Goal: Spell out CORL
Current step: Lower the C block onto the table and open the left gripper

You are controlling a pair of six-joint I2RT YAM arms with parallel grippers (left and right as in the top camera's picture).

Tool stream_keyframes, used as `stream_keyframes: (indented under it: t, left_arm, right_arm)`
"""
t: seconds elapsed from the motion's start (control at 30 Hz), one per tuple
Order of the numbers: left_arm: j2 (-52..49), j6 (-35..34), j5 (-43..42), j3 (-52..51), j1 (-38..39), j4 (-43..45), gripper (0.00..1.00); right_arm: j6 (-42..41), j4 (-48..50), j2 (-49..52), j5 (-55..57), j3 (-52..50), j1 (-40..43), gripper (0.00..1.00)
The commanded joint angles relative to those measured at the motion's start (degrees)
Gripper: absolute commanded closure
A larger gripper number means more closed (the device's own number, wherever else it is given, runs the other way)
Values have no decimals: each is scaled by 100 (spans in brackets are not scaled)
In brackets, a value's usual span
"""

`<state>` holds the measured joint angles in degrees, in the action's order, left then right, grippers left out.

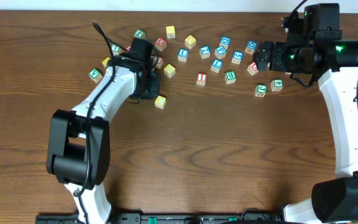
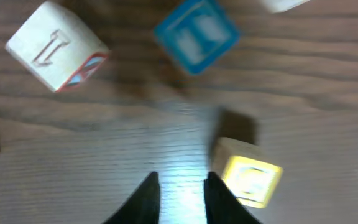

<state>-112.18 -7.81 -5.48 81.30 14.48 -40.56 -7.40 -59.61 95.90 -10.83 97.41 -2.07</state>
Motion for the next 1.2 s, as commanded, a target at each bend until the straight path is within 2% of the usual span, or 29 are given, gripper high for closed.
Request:
stream_keyframes:
  t: [0.0,0.1,0.33,1.17]
  left_arm:
    - [-59,70,184,-22,-225,-2,87]
    - [-125,76,37,-96,-280,9,92]
    - [-367,308,-616,-245,-212,164,92]
    - [-367,632,-914,-422,-24,356,92]
  right_arm:
    - [20,-17,13,20,103,-28,1]
    - [17,-17,13,20,103,-28,1]
    - [17,-17,13,20,103,-28,1]
    - [20,-20,13,20,103,-28,1]
